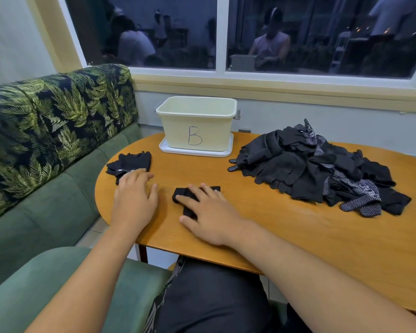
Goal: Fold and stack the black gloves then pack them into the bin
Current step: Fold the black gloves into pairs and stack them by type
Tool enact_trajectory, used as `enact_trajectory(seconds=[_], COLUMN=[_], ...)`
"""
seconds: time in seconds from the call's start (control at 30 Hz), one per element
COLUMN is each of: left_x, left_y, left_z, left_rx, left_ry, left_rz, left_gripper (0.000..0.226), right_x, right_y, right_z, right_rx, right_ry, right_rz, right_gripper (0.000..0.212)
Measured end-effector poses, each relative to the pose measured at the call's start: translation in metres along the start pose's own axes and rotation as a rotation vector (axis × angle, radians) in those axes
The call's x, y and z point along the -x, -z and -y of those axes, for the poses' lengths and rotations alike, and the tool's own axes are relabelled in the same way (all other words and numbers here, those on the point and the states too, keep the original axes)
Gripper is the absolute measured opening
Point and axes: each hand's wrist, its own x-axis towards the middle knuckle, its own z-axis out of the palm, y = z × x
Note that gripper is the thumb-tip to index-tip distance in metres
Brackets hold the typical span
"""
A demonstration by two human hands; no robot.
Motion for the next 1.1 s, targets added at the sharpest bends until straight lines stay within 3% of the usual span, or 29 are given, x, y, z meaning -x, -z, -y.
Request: enact_trajectory(seconds=[0.13, 0.23, 0.73, 0.9, 1.1], left_x=[-0.014, -0.025, -0.031, -0.028, -0.019], left_y=[-0.008, -0.014, -0.024, -0.026, -0.054], left_z=[0.014, 0.018, 0.016, -0.003, -0.066], left_rx=[-0.217, -0.247, -0.23, -0.298, -0.168], left_ry=[0.062, 0.103, 0.119, 0.017, -0.111], left_rz=[0.093, 0.213, 0.222, 0.178, 0.189], left_gripper=[0.059, 0.066, 0.067, 0.056, 0.051], right_x=[-0.018, -0.043, -0.152, -0.135, -0.053], right_y=[-0.012, -0.01, 0.005, 0.003, 0.004], right_z=[0.0, -0.01, -0.043, -0.045, -0.076], right_rx=[0.019, 0.017, 0.05, 0.033, 0.006], right_ry=[-0.038, -0.062, -0.03, 0.015, 0.038], right_rz=[0.047, 0.054, 0.069, -0.097, -0.382], right_gripper=[0.08, 0.082, 0.074, 0.065, 0.047])
